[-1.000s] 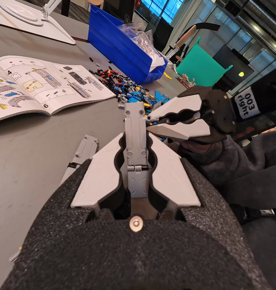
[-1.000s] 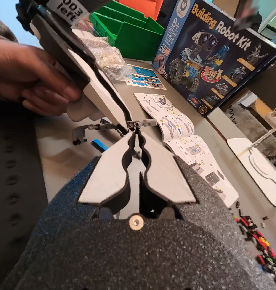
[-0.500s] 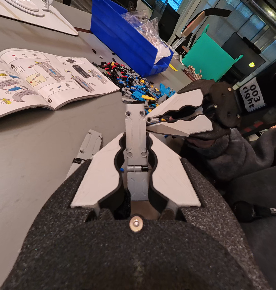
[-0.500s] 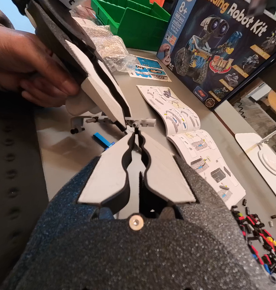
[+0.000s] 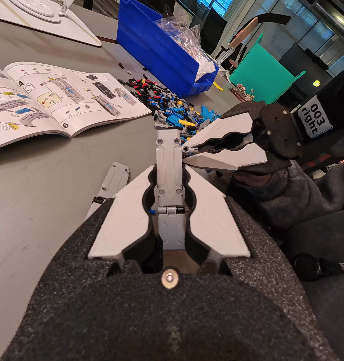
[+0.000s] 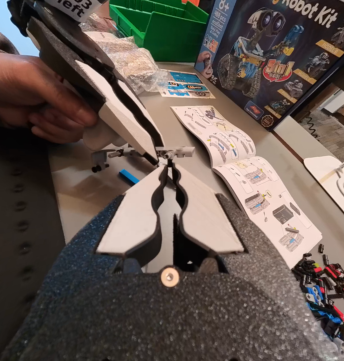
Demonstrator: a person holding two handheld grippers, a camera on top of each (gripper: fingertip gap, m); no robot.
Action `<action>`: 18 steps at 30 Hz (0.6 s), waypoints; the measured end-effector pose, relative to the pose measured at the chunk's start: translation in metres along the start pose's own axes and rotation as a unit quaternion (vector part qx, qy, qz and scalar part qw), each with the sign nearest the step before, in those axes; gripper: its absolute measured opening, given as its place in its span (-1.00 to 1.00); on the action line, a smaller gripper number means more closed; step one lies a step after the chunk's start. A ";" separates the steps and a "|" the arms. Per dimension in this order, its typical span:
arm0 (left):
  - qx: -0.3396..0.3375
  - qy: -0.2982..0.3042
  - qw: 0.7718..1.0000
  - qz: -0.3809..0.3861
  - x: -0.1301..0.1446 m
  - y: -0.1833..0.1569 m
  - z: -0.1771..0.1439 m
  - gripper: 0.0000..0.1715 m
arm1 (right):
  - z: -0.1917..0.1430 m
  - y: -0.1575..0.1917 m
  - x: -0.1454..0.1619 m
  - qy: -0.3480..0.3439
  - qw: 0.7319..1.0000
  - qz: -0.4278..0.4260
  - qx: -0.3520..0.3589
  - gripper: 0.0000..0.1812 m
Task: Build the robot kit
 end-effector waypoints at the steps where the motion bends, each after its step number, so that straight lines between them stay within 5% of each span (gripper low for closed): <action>1: -0.001 0.000 1.000 -0.001 0.000 0.000 0.000 -0.72 | 0.001 0.000 0.000 0.000 1.000 0.001 0.000 -0.98; 9: 0.016 -0.015 0.999 -0.044 -0.005 0.006 -0.004 -0.72 | -0.002 -0.001 -0.007 -0.024 1.000 -0.006 0.010 -0.84; 18: 0.022 0.008 0.999 -0.025 0.002 -0.001 0.001 -0.72 | -0.006 -0.002 -0.013 -0.037 0.999 -0.019 0.021 -0.93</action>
Point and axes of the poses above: each gripper's, where its closed fingertips meet, z out along the fingers, x out of its underside, y = z × x across the jaws, the point moved 2 cm from there along -z, back along the fingers, and after that the axes turned 8 degrees about -z, right-handed, at the moved point
